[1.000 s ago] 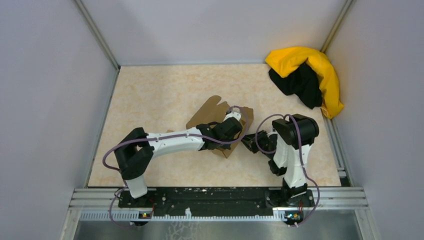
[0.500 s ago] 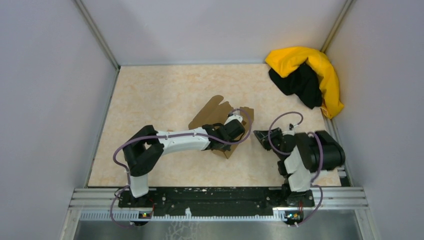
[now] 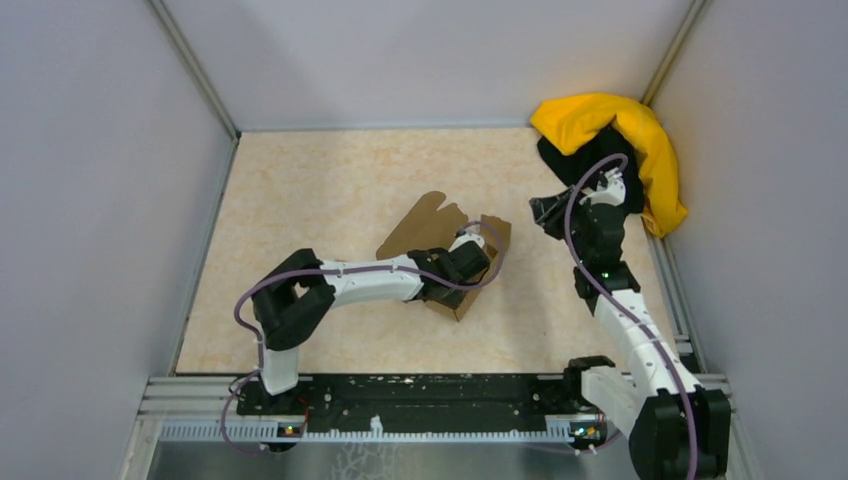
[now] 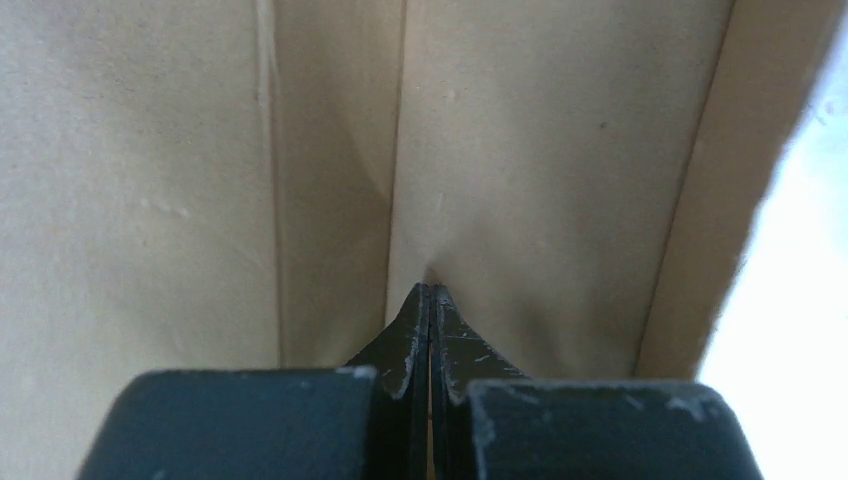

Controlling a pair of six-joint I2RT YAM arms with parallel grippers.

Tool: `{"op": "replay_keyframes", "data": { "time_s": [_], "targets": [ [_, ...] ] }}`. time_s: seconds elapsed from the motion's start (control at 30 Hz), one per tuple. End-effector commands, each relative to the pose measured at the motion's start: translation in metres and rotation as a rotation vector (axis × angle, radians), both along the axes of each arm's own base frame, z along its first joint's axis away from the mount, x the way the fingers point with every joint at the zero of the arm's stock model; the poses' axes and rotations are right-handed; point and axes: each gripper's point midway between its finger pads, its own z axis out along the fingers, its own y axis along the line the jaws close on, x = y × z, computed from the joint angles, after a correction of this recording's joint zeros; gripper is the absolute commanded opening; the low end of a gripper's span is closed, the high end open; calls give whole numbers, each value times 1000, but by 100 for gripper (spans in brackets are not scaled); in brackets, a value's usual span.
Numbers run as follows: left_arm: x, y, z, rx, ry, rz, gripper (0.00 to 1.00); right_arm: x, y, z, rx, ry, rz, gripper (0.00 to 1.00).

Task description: Fold the paper box

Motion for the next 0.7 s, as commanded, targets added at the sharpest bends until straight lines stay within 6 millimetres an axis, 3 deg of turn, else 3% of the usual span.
{"op": "replay_keyframes", "data": {
  "time_s": [0.0, 0.33, 0.53, 0.67],
  "targets": [
    [-2, -7, -10, 20, 16, 0, 0, -4, -7, -48, -100, 178, 6, 35],
    [-8, -15, -2, 108, -32, -4, 0, -2, -16, -82, -137, 238, -14, 35],
    [-2, -3, 19, 134, -82, 8, 0, 18, -38, -95, -94, 250, -49, 36],
    [-1, 0, 33, 128, -104, -1, 0, 39, -38, -105, -78, 267, -36, 36]
  ]
}}
